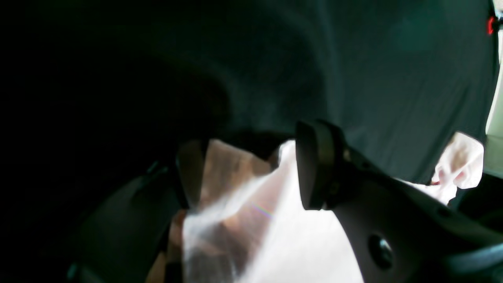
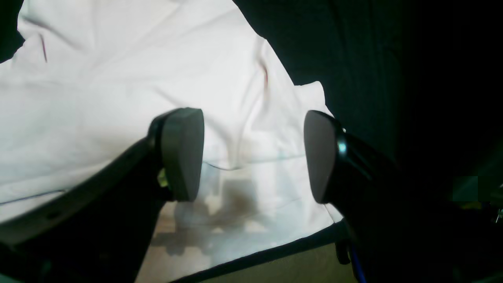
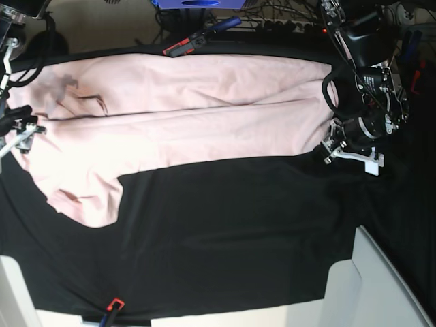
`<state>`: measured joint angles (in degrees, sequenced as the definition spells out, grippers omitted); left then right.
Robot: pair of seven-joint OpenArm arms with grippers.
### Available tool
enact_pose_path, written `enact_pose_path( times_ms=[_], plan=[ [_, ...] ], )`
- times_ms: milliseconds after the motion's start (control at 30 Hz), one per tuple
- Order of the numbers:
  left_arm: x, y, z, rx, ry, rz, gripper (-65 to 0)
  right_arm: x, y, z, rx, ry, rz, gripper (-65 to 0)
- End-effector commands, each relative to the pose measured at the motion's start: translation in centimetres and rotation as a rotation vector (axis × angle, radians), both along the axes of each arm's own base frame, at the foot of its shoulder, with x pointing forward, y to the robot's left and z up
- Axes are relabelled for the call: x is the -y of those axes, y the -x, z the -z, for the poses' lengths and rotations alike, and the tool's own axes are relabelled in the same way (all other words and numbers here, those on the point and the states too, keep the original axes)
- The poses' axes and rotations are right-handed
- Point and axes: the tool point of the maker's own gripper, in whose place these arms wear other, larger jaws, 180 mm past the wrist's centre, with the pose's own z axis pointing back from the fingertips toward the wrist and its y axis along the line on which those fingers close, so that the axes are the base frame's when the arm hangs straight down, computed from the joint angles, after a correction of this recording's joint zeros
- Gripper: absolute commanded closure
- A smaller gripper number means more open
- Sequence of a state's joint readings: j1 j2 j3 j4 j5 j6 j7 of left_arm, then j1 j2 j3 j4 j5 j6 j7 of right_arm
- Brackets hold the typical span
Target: Fold the T-shirt properly
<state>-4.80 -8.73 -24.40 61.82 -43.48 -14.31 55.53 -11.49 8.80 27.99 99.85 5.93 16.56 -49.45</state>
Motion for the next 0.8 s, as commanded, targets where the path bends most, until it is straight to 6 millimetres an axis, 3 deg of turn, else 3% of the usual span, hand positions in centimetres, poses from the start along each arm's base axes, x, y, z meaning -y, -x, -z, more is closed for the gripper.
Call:
enact_pose_path(
  times_ms=[0,133,300,567,767],
  plan=[
    [-0.4,-0.5,-0.5,0.011,-0.004,0.005,-35.6,0.5,-0.9,-1.3,0.043,0.023,-0.006,-38.0],
    [-0.3,-0.4,-0.2,0.002,0.003,0.003,-31.7,0.5,-0.8,-1.2,0.043,0.023,-0.006,-38.0],
    [-0.5,-0.5,-0.3,0.004,-0.001,0.002,-1.5,0.5,-0.9,-1.3,0.046,0.023,-0.007,-38.0],
    [-0.8,-0.5,-0.6,0.010,-0.001,-0.003,0.0,0.5,-0.9,-1.2,0.045,0.023,-0.006,-38.0],
    [-1.7,-0.9,-3.5,0.086,-0.088,0.027,0.0,0.5,-1.0,-1.3,0.047,0.024,-0.006,-38.0]
  ],
)
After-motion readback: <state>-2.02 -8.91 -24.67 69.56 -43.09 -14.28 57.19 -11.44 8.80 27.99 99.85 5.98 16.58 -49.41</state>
